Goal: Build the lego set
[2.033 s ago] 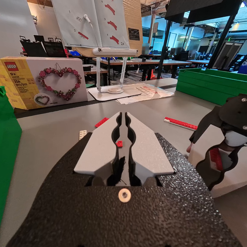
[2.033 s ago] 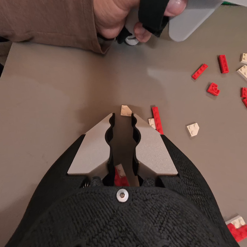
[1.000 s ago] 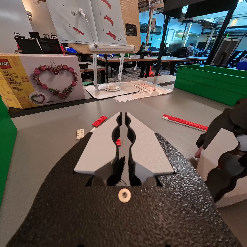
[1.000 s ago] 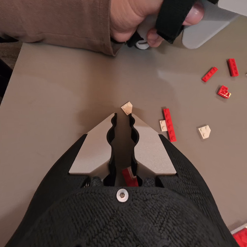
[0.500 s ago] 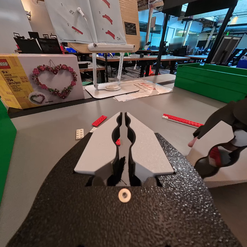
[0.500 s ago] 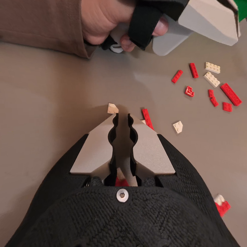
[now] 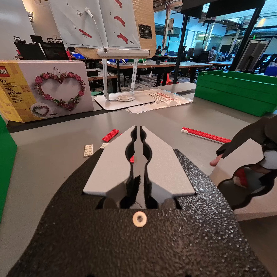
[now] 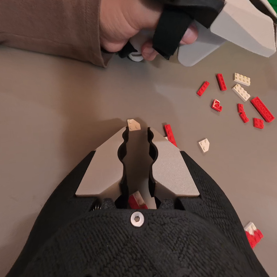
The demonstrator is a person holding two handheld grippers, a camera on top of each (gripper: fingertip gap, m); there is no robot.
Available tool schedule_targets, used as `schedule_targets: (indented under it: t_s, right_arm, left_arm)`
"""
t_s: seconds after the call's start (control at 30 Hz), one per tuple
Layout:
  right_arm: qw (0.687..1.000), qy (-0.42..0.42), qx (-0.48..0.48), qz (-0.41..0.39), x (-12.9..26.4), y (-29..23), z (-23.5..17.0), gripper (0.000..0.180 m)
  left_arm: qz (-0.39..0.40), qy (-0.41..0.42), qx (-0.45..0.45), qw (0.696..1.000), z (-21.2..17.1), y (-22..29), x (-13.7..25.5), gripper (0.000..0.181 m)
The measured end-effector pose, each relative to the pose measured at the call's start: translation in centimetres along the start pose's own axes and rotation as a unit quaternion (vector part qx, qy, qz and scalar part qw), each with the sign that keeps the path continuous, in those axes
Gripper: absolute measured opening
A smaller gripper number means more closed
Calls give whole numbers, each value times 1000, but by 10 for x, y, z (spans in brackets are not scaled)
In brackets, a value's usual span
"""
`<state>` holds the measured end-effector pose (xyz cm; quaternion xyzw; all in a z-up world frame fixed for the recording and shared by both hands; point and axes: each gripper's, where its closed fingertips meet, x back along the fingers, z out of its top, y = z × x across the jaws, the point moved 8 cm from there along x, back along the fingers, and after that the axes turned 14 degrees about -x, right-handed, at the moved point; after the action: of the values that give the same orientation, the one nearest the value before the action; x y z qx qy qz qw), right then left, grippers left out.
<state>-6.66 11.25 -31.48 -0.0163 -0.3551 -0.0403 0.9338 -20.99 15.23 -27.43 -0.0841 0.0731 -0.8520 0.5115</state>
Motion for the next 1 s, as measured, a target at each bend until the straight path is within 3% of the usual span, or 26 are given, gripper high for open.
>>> schedule_targets:
  t_s: [0.47, 1.0]
  right_arm:
    - [999, -1, 14, 34, 27, 31, 2, 27]
    - [999, 5, 21, 46, 31, 56, 7, 34]
  left_arm:
    - [1, 1, -3, 1000, 0, 0, 0, 1]
    - [-6, -1, -18, 1000, 1, 7, -2, 1]
